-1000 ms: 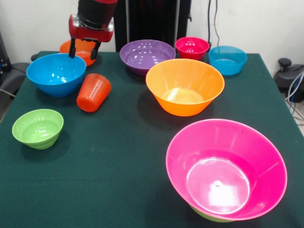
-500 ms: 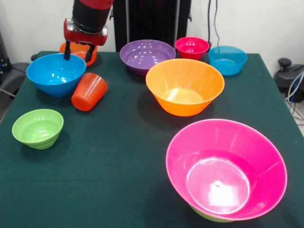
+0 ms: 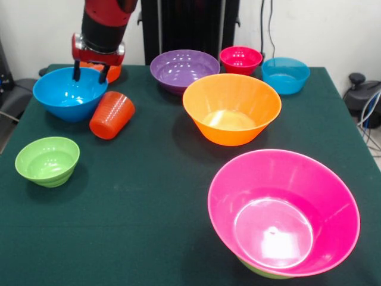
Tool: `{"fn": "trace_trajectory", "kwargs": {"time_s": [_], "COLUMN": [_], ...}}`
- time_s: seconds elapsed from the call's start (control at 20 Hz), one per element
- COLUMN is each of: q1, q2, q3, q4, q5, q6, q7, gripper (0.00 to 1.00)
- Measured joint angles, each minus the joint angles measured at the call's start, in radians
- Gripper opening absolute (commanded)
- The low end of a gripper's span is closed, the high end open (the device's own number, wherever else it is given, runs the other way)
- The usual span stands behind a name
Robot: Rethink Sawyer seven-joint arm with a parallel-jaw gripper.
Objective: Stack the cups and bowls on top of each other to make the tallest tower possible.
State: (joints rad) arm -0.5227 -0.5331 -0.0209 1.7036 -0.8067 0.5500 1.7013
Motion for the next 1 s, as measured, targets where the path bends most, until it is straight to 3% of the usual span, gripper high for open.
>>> {"fn": "trace_trajectory", "kwargs": {"time_s": [0.45, 1.0], "q1": [-0.008, -0.01], "q2": [0.088, 0.081], "q3": [-0.016, -0.017], "q4": [-0.015, -0.007], "q5": [0.007, 0.021], "q6": [0.0, 0.0], "q7": [0.0, 0.0], "gripper": [1.0, 1.0]}}
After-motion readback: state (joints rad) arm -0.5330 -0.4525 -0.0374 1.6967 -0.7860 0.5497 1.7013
